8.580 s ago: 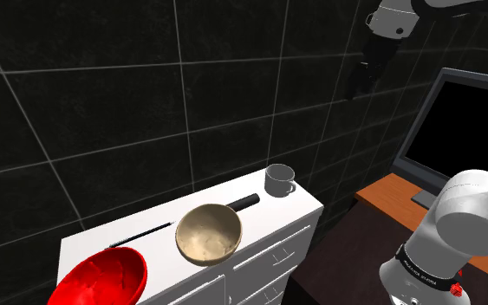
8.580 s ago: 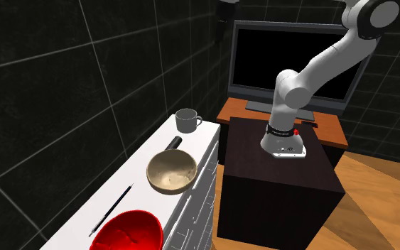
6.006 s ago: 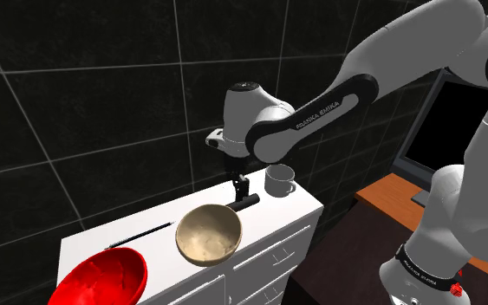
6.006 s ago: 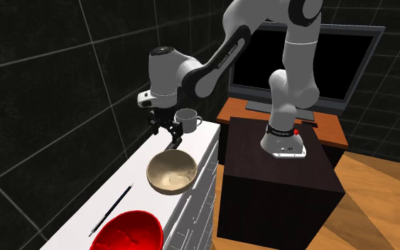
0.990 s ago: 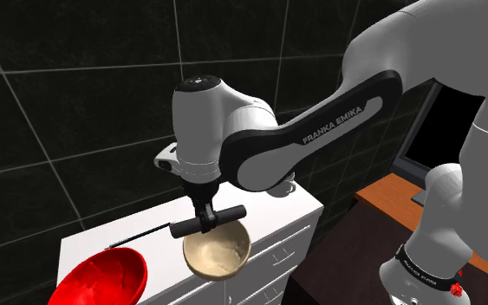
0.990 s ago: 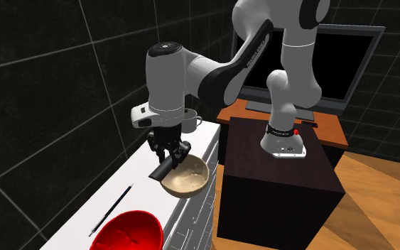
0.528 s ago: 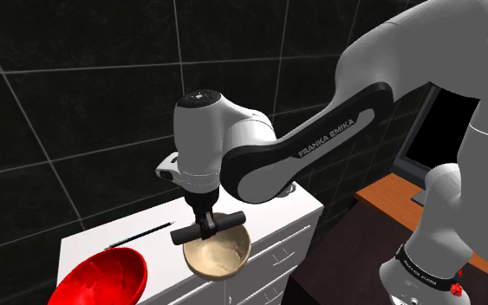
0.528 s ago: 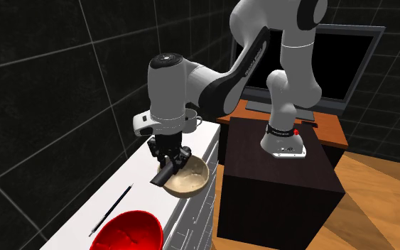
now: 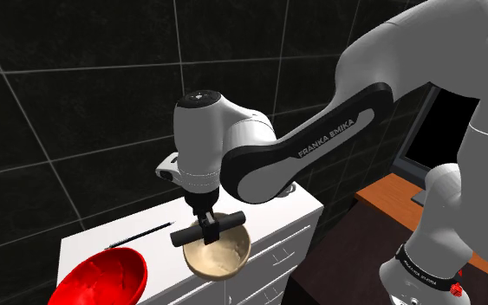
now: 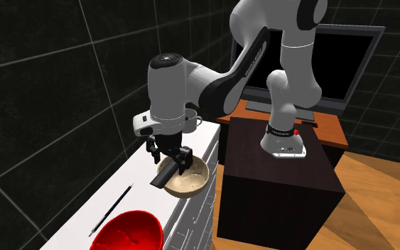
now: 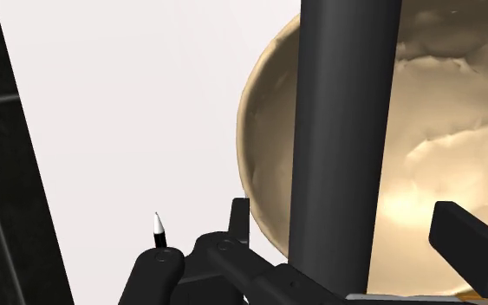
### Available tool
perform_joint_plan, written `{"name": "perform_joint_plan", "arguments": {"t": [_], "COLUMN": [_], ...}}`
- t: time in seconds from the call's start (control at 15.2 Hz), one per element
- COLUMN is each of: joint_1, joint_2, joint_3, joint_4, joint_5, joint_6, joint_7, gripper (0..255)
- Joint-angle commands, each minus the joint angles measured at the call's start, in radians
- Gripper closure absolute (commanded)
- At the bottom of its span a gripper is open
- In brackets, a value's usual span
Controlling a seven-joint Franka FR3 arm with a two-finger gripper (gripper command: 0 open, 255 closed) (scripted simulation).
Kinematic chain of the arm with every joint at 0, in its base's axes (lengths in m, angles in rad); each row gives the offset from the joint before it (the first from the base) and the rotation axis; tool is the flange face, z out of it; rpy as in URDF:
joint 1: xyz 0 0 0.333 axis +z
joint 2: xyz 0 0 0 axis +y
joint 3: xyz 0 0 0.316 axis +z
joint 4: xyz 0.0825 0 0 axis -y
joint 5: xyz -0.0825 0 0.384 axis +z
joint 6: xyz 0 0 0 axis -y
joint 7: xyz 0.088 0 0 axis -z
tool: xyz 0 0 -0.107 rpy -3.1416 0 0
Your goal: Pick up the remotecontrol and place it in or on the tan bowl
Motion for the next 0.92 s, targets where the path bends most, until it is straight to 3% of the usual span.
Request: {"name": "perform_joint_plan", "arguments": {"t": [0.0, 0.33, 0.86], "joint_1": [0.0, -0.001, 0.0], "joint_2": [0.0, -0.059, -0.059], "joint_3": [0.0, 0.008, 0.008], "joint_4": [0.0, 0.056, 0.056], "joint_5": [0.0, 0.025, 0.025], "joint_6": [0.0, -0.112, -0.112], "joint_7": [0.0, -0.016, -0.016], "gripper": [0, 0, 0]}}
